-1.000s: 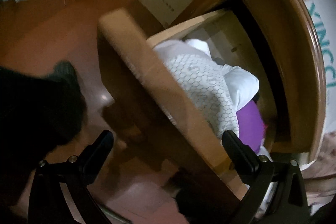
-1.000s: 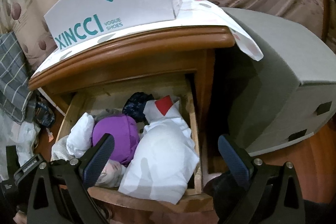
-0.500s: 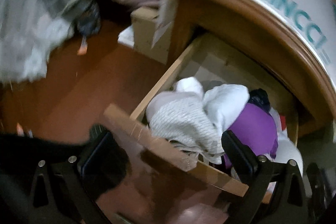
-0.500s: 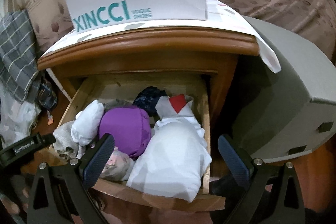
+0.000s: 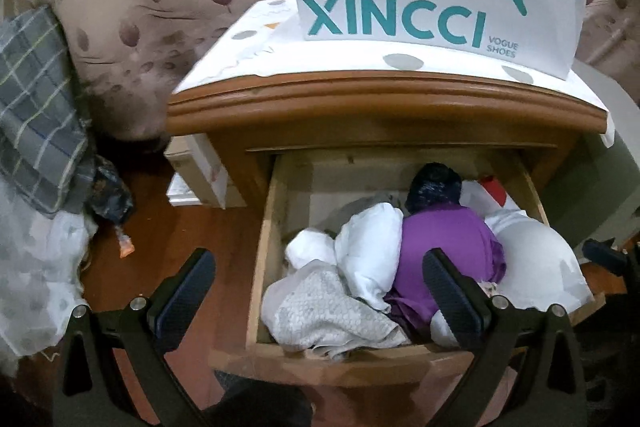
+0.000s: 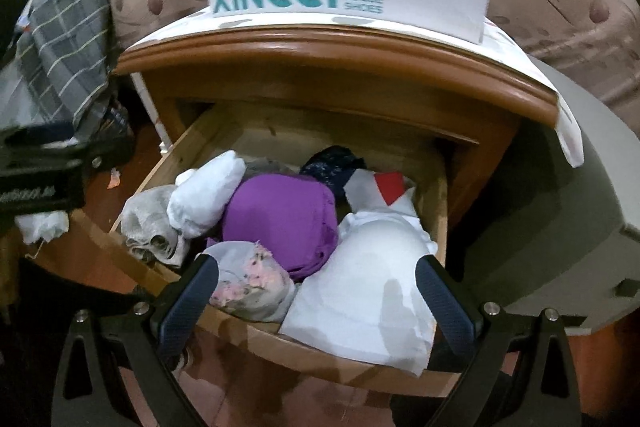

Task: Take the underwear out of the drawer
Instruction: 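Lower the right tool into the drawer and grasp the pink-floral grey underwear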

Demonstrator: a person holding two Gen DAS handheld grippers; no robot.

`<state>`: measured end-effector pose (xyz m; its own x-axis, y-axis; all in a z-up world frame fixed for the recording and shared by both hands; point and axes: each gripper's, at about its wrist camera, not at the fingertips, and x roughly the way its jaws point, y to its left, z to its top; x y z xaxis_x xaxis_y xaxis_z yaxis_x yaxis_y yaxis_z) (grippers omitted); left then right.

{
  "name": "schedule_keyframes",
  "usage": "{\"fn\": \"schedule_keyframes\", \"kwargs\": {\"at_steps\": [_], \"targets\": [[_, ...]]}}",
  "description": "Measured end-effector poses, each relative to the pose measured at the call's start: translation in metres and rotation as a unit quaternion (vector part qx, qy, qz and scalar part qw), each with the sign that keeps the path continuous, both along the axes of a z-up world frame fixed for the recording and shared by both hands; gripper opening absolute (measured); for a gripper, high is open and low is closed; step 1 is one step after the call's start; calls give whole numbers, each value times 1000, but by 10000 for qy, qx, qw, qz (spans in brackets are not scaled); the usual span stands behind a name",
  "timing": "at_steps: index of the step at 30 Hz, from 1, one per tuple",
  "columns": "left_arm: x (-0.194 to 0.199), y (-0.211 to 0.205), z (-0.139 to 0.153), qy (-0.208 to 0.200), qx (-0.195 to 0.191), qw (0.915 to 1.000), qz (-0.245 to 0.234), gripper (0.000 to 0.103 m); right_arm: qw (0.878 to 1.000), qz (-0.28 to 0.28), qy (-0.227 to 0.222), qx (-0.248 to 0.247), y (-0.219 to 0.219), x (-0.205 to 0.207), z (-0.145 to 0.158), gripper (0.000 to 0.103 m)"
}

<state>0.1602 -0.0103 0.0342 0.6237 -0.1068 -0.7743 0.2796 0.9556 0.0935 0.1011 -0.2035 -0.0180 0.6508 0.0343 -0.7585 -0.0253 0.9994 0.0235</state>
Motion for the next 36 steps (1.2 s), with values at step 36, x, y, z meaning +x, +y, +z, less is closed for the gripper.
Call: {"fn": "schedule_keyframes", "kwargs": {"at_steps": [36], "targets": [[32,60,-12,605,-805,9879,1180,103,9689,552,2408,162,46,87,-42,94]]}}
